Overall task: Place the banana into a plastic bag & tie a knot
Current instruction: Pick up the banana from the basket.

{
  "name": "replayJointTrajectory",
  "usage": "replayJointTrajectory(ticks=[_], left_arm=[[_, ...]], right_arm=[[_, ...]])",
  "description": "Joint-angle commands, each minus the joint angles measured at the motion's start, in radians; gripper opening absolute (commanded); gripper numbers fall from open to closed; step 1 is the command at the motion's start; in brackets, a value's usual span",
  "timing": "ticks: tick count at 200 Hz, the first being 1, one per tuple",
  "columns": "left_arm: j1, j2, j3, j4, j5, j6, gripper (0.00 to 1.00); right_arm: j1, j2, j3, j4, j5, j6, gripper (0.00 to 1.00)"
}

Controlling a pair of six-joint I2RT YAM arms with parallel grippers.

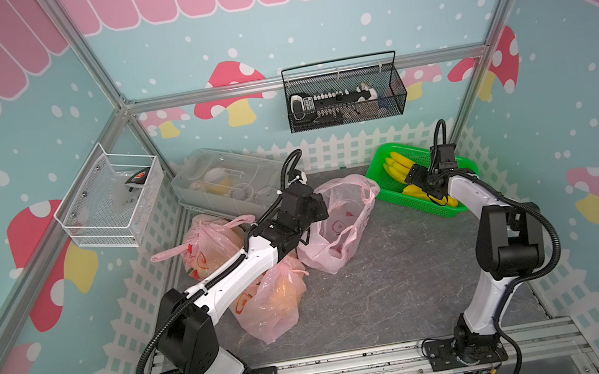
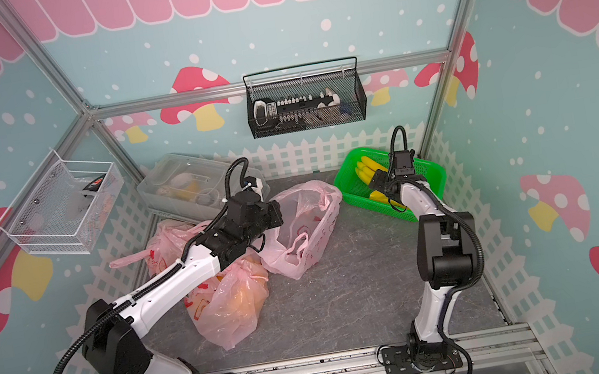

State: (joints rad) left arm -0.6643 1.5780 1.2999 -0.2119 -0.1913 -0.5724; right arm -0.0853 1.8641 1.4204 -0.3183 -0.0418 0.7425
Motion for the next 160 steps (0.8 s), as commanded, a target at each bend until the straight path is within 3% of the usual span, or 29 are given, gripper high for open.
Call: replayJointTrajectory(ticks=[1,33,74,120,160], left_arm=[[-0.003,-0.016,-0.011,0.024,-0.024,-0.012,0.0],[-0.004,-0.023,-0.034,0.038,-0.031,-0.015,0.0],[-0.003,-0.033,-0.051,0.044,-0.044,-0.014,0.0],[-0.002,-0.044,-0.069,0.051,-0.059,-0.011,0.0],[-0.002,-0.052,-0.081,0.055,-0.069,-0.01,0.0]], right_arm=[[-0.002,0.02,0.02,-0.013,0.043,0.063,0.94],[-0.002,0.027,0.024,-0.009,0.062,0.1,0.96],[-0.002,0.139,0.088,-0.047,0.054,0.125,0.96],[-0.002,0.181,0.093,-0.073,0.132,0.114,0.94],[-0.002,0.192,0.079,-0.076,0.157,0.096,0.78]])
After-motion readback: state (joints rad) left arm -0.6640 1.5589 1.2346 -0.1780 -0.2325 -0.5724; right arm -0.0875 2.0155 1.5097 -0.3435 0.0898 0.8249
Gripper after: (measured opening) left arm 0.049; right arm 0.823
